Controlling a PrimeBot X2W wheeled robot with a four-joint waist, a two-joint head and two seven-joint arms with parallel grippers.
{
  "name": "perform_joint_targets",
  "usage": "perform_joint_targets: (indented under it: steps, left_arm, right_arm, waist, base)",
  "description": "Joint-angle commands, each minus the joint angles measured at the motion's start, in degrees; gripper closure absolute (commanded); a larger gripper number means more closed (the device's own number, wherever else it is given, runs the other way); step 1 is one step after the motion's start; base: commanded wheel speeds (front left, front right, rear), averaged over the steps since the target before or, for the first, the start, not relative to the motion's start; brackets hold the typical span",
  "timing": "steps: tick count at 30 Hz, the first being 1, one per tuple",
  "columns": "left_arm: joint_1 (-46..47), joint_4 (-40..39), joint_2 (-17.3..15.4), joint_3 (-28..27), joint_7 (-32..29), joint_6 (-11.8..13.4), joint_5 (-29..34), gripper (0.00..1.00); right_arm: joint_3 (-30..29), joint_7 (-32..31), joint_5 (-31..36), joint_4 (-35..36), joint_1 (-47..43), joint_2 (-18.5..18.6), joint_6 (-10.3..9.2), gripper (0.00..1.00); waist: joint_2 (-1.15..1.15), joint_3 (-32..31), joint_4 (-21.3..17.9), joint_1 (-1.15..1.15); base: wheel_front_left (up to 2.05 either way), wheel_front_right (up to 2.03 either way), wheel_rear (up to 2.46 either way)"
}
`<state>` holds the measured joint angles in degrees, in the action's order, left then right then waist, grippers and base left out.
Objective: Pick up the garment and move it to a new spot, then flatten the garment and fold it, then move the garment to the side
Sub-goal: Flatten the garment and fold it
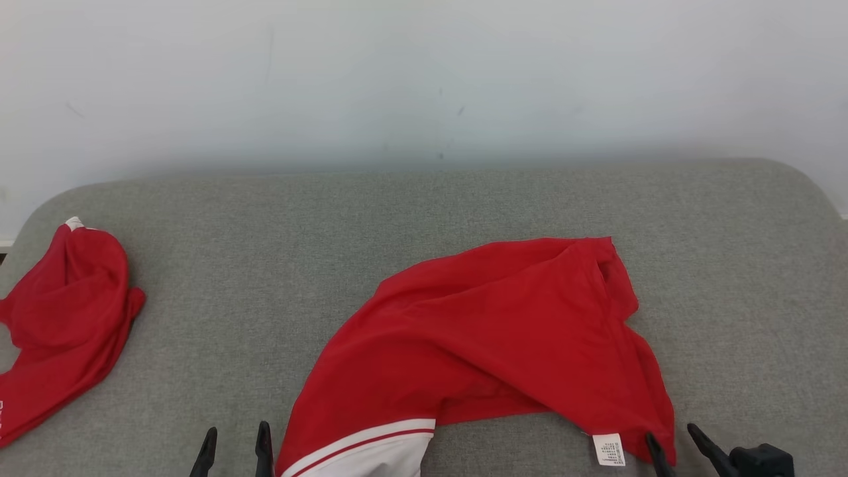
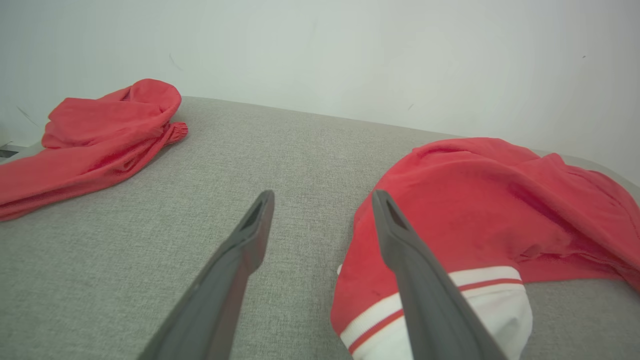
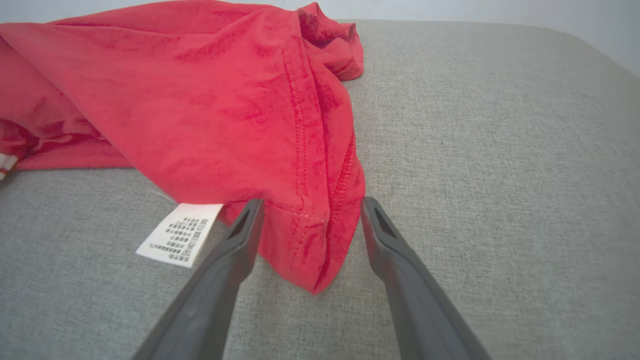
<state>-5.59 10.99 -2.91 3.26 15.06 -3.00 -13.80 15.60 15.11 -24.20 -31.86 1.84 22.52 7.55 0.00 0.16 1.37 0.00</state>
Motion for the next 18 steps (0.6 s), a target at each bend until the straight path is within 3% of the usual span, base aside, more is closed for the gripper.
perform_joint_targets:
  steps: [1, 9, 18]
  left_arm:
    - [0.3, 0.2, 0.0, 0.0, 0.2, 0.0, -0.1, 0.0]
    - [-1.6, 1.1, 0.0, -0.7, 0.2, -0.3, -0.3, 0.0]
    - [-5.2, 6.5, 0.0, 1.0, 0.2, -2.3, -0.4, 0.0]
  right_arm:
    - [-0.8, 0.0, -0.2, 0.8, -1.2, -0.1, -0.13, 0.0]
    - [-6.2, 0.0, 0.0, 7.2, -5.0, -1.6, -0.13, 0.0]
    - [-11.9, 0.0, 2.8, 10.4, -8.5, -6.7, -0.13, 0.0]
  waist:
    - [0.0, 0.1, -0.4, 0.0]
    - [0.0, -0.8, -0.3, 0.0]
    - [0.0, -1.7, -0.5, 0.0]
  base:
    - [0.0, 0.0, 0.0]
    - [0.0, 0.0, 0.0]
    - [0.0, 0.0, 0.0]
